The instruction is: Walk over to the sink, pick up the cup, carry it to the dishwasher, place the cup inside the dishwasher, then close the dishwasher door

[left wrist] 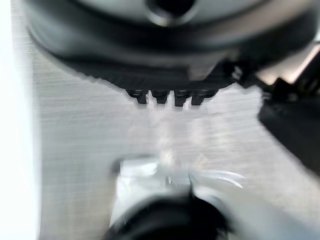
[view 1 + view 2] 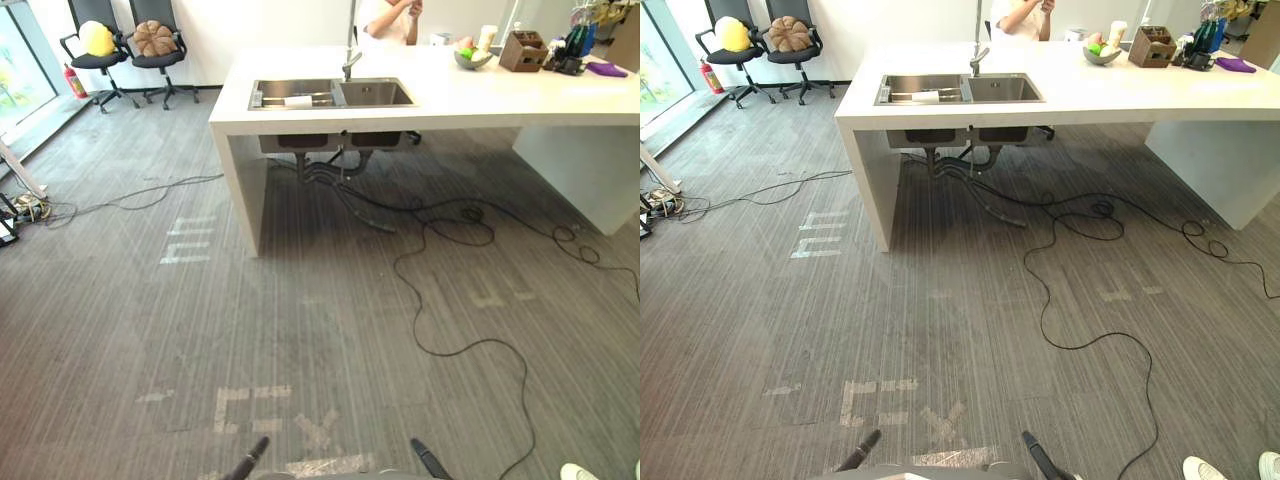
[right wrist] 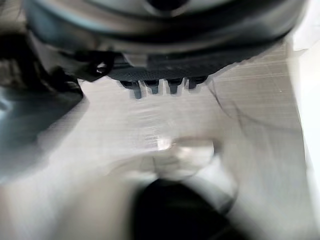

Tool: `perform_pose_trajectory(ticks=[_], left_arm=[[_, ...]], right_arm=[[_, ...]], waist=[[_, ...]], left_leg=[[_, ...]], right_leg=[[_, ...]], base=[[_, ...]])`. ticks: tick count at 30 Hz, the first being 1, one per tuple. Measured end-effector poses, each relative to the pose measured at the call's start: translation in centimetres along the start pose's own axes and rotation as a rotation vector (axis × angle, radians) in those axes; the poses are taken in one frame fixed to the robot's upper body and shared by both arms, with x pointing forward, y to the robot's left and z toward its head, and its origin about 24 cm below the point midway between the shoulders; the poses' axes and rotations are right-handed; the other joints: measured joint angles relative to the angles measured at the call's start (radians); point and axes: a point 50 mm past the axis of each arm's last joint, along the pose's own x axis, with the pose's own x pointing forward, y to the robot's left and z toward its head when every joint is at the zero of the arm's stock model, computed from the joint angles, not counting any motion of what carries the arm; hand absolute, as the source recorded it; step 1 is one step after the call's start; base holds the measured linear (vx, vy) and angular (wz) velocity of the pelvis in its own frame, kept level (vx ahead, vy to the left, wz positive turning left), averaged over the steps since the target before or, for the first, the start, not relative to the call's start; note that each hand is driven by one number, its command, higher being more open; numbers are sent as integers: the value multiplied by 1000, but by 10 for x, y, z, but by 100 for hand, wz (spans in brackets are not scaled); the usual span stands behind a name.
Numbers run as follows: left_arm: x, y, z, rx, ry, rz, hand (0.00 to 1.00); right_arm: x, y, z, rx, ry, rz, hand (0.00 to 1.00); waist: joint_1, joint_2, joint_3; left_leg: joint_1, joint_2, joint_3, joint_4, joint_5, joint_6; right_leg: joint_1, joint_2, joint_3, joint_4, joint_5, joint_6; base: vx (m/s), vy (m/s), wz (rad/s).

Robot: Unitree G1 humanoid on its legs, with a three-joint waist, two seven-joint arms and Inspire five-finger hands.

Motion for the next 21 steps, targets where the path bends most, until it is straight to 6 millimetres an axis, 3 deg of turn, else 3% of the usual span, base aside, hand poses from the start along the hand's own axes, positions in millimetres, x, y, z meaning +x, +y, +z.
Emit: perform_pose_trajectory(ticks=[1,5,9,14,21], left_arm=[[0,0,-6,-88,42,-39,100],[0,-6,3,-243,-16,-109,100],[-2,-20,19,-184,-68,-206,100],[-5,-23,29,-138,-95,-204,100],[-8,-34,35,-126,-177,-176,100]], right_arm=[[0,-1,-6,125,32,24,100],[1,2,-5,204,10,35,100],[1,6,6,209,-46,42,100],[-2,35,38,203,-185,168,100],[-8,65,58,180,-299,262,100]], waist=[[-6,2,3],[5,9,44],[-2,22,52],[-12,21,65],[-10,19,77]], left_leg=[[13,6,22,-45,22,-6],[60,4,43,-127,66,-7],[113,-1,48,-170,71,-22],[138,3,71,-199,73,-40],[146,4,72,-218,78,-46]], right_leg=[[22,-4,-34,-58,27,6],[77,-1,-70,-166,101,13],[136,2,-90,-218,112,26],[154,7,-120,-241,118,39],[157,7,-146,-245,116,65]], base=[[43,7,-2],[95,13,-9],[79,0,3],[25,-10,-6],[0,-2,1]])
